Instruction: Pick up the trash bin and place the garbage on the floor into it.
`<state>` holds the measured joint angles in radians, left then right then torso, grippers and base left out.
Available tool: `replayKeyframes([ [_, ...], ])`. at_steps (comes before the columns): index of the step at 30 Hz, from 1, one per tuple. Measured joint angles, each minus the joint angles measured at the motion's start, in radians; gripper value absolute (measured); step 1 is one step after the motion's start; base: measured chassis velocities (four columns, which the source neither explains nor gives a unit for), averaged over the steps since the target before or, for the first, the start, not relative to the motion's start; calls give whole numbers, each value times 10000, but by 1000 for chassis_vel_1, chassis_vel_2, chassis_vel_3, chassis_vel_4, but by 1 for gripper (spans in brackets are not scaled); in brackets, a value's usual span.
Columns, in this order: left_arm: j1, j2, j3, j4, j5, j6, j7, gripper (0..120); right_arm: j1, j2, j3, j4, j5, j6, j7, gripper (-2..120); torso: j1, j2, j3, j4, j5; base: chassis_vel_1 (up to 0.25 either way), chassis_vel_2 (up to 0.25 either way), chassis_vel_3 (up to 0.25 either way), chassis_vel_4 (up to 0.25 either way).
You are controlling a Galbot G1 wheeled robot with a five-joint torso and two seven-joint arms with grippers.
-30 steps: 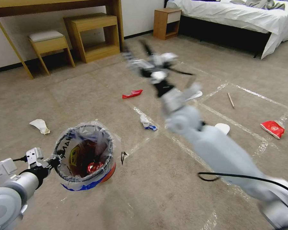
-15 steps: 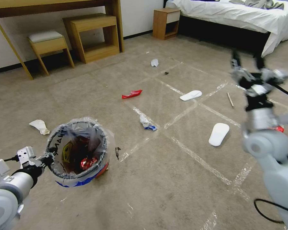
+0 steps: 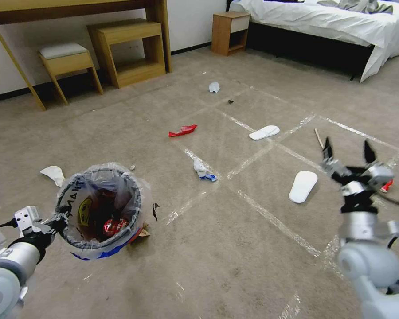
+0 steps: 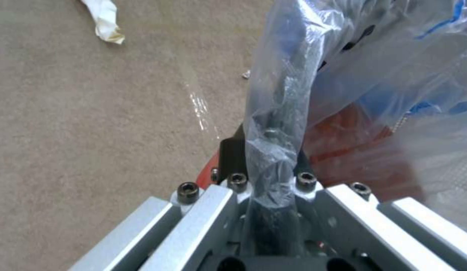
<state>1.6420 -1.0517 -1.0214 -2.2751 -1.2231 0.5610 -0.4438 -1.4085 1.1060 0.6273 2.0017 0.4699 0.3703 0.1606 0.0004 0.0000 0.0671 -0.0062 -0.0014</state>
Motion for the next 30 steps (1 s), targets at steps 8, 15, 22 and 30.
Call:
replayKeyframes([
  [8, 11, -217, -135, 141, 150, -85, 141, 1, -308, 842, -740, -1070, -1102, 470, 9, 100, 0, 0, 1, -1, 0, 0, 0, 0, 0],
  [15, 155, -304, -146, 146, 263, -116, 171, 1, -141, 1019, -1043, -1389, -1483, 517, -14, 100, 0, 0, 0, 0, -1, 0, 0, 0, 0],
  [22, 273, -363, -147, 130, 426, -193, 210, 1, -46, 929, -1110, -1403, -1487, 504, -12, 100, 0, 0, 0, 1, 0, -8, 8, 6, -8],
  [30, 267, -358, -128, 232, 473, -227, 235, 1, 34, 941, -1181, -1451, -1478, 503, -16, 99, 0, 1, 2, 0, 0, -59, 54, 62, -56],
])
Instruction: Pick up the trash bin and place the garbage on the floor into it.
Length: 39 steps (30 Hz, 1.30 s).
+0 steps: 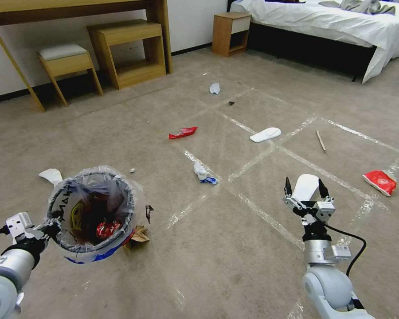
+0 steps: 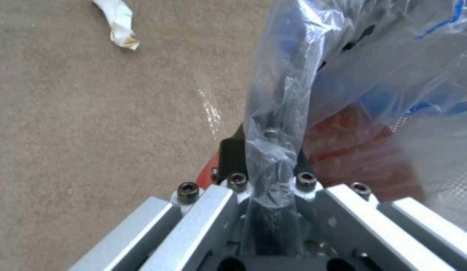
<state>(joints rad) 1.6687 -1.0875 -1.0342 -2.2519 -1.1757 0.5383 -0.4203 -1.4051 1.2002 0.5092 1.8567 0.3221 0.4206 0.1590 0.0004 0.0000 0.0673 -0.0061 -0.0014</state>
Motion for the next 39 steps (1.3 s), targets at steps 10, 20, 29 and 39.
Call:
replayKeyframes([
  [10, -94, 79, 52, 114, 10, -17, 12, 1, 38, 68, -42, -78, -49, -39, -53, 98, 0, 0, -1, -1, -1, -21, 14, 14, -16],
  [20, -116, 162, -86, 220, -190, -3, -21, 1, 149, 262, -234, -201, -202, -40, -114, 96, 0, 0, -1, -1, -1, -70, 63, 68, -69],
  [29, -73, 198, -209, 220, -282, 26, -42, 1, 215, 268, -250, -217, -215, -53, -119, 92, 0, 0, -1, 0, -1, -114, 126, 112, -112],
  [39, -27, 88, -149, 213, -210, 20, -45, 1, 144, 273, -242, -219, -265, -22, -158, 92, 1, -1, -1, -1, 1, -122, 114, 111, -109],
])
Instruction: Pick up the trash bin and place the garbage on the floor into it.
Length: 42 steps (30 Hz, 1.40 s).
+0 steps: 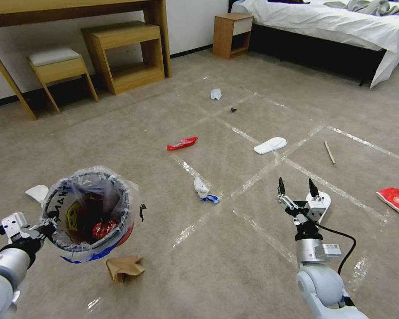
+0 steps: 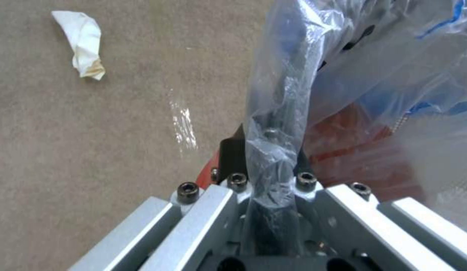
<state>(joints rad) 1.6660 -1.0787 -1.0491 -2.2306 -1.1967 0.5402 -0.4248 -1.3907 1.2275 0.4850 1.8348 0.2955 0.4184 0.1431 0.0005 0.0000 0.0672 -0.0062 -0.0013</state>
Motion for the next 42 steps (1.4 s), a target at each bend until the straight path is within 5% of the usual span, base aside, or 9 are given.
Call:
replayKeyframes([
  [42, 74, -18, 85, 121, 221, -161, 18, 1, 161, -237, -419, -68, 309, -262, 112, 99, 0, 1, -1, 0, 0, -97, 100, 95, -96],
])
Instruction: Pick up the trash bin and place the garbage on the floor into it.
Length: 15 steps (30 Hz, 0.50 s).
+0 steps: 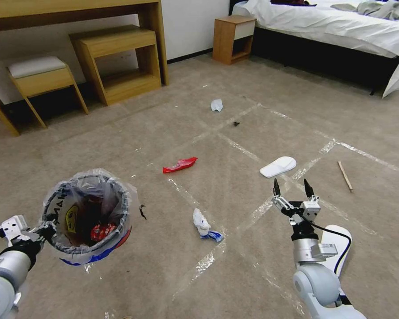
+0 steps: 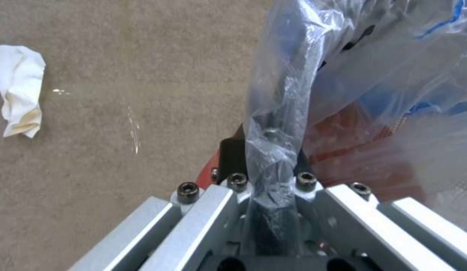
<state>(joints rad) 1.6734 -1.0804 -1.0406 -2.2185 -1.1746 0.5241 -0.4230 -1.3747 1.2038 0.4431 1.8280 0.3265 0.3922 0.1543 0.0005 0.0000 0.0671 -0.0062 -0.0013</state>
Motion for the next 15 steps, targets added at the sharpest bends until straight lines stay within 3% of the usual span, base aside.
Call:
replayKeyframes([
  [3, 28, -3, -1, -2, 7, -1, 2, 1, 106, -456, -165, 139, 704, -394, 102, 99, 0, 0, 0, -1, 3, 0, 0, 0, 0],
  [6, 29, -2, 36, -2, 64, 0, 3, 1, 608, -1646, -735, 353, 1780, -1511, 601, 100, 0, 0, 0, 0, 0, 0, 0, 0, 0],
  [7, 29, -2, 36, -2, 64, 0, 3, 1, 608, -1646, -735, 353, 1780, -1511, 601, 100, 0, 0, 0, 0, 0, 0, 0, 0, 0],
  [10, -75, -38, 166, 26, 130, -2, 0, 1, 1594, -2760, -1808, 693, 3990, -3525, 1509, 100, 0, 0, 0, 0, -1, 0, 0, 0, 0],
  [11, -75, -38, 166, 26, 130, -2, 0, 1, 1594, -2760, -1808, 693, 3990, -3525, 1509, 100, 0, 0, 0, 0, -1, 0, 0, 0, 0],
  [14, -287, 9, 406, 195, 195, -1, -19, 1, 2345, -3414, -2748, 930, 5817, -5459, 2702, 100, 0, -1, 1, 3, -2, 0, 0, 0, 0],
  [15, -287, 9, 406, 195, 195, -1, -19, 1, 2345, -3414, -2748, 930, 5817, -5459, 2702, 100, 0, -1, 1, 3, -2, 0, 0, 0, 0],
])
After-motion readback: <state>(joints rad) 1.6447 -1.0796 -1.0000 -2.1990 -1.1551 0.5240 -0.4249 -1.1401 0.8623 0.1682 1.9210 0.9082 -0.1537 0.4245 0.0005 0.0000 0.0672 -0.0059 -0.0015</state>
